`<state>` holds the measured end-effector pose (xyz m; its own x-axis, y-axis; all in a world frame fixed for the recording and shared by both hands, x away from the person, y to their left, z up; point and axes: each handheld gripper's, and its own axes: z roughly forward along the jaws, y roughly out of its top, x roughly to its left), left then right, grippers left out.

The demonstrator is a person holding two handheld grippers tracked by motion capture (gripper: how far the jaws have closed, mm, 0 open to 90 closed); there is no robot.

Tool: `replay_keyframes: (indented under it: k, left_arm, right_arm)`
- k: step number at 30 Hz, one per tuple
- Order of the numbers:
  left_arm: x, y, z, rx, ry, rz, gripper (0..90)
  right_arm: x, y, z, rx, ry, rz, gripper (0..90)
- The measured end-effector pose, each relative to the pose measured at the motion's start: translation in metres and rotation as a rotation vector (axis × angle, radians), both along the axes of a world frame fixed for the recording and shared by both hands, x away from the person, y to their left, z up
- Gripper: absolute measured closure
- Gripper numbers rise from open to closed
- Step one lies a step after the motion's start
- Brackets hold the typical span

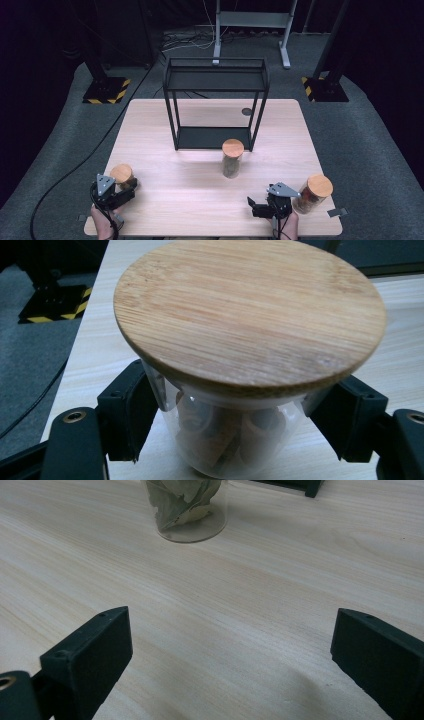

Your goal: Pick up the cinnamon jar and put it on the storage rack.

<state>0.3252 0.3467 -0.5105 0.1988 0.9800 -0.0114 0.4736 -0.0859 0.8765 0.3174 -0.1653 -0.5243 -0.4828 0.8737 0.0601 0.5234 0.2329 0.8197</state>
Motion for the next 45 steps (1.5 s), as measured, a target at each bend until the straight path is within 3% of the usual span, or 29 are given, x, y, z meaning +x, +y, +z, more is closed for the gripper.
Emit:
replay_keyframes:
  k: [23, 45]
  left_arm:
    - [0.010, -0.024, 0.013, 0.010, -0.026, -0.062, 24.6]
    - [0.014, -0.034, 0.015, 0.013, -0.028, -0.088, 24.6]
  right_arm:
    - [-0.001, 0.001, 0.000, -0.009, -0.007, -0.003, 2.2]
    - [-0.001, 0.001, 0.000, -0.014, -0.002, -0.001, 2.2]
